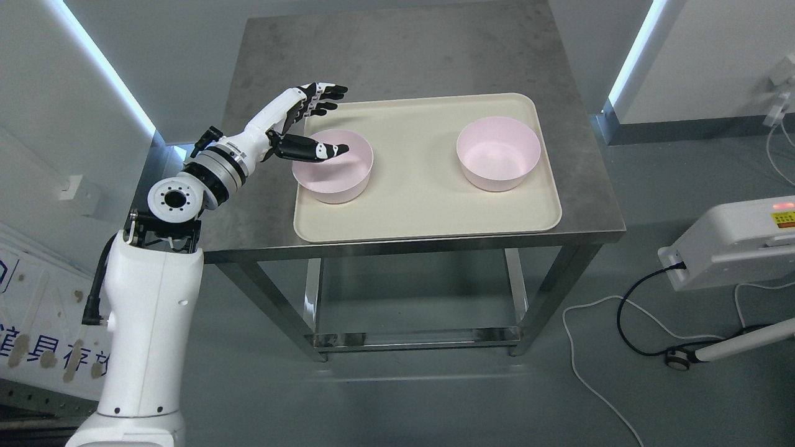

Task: Stack pink IKEA bowls on left shelf middle
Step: 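Reach the left hand toward the pink bowl nearer the left arm, then grip the rim of the nearer pink bowl with the left hand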

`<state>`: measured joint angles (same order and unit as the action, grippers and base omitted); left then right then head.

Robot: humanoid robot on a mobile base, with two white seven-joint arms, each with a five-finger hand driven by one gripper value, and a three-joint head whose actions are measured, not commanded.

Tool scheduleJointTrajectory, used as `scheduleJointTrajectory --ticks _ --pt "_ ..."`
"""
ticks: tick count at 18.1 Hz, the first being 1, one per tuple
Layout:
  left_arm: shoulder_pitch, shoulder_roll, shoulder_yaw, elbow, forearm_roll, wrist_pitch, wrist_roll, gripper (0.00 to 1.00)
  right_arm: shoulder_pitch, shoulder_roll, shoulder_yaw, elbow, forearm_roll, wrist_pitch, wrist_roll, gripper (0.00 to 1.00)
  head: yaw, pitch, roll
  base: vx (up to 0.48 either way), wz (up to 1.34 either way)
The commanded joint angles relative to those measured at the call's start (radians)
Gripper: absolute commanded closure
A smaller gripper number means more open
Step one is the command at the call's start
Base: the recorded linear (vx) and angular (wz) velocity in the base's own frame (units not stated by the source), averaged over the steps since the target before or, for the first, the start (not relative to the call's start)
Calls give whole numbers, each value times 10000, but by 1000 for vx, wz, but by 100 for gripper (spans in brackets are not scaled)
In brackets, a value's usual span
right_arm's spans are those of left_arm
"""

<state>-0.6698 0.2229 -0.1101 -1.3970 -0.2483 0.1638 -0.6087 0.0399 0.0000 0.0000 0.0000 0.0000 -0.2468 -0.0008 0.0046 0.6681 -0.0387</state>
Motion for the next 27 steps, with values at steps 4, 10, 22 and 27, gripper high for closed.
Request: scheduleJointTrajectory --ticks 4,10,22,27 --pt "-757 56 -1062 1974 -1289 -1191 -34 44 0 -175 -46 -175 -16 -1 8 0 0 0 0 0 0" --pt "-757 56 -1062 2143 -2195 -1239 -295 49 0 -175 -46 -175 -16 -1 8 0 0 0 0 0 0" --pt "-1248 164 -1062 2189 -3175 -1636 -341 75 0 -175 -46 -175 -16 -1 8 0 0 0 0 0 0" --pt "-1187 194 -1046 2220 -3438 -2403 -356 90 0 -175 -46 -175 -16 -1 8 0 0 0 0 0 0"
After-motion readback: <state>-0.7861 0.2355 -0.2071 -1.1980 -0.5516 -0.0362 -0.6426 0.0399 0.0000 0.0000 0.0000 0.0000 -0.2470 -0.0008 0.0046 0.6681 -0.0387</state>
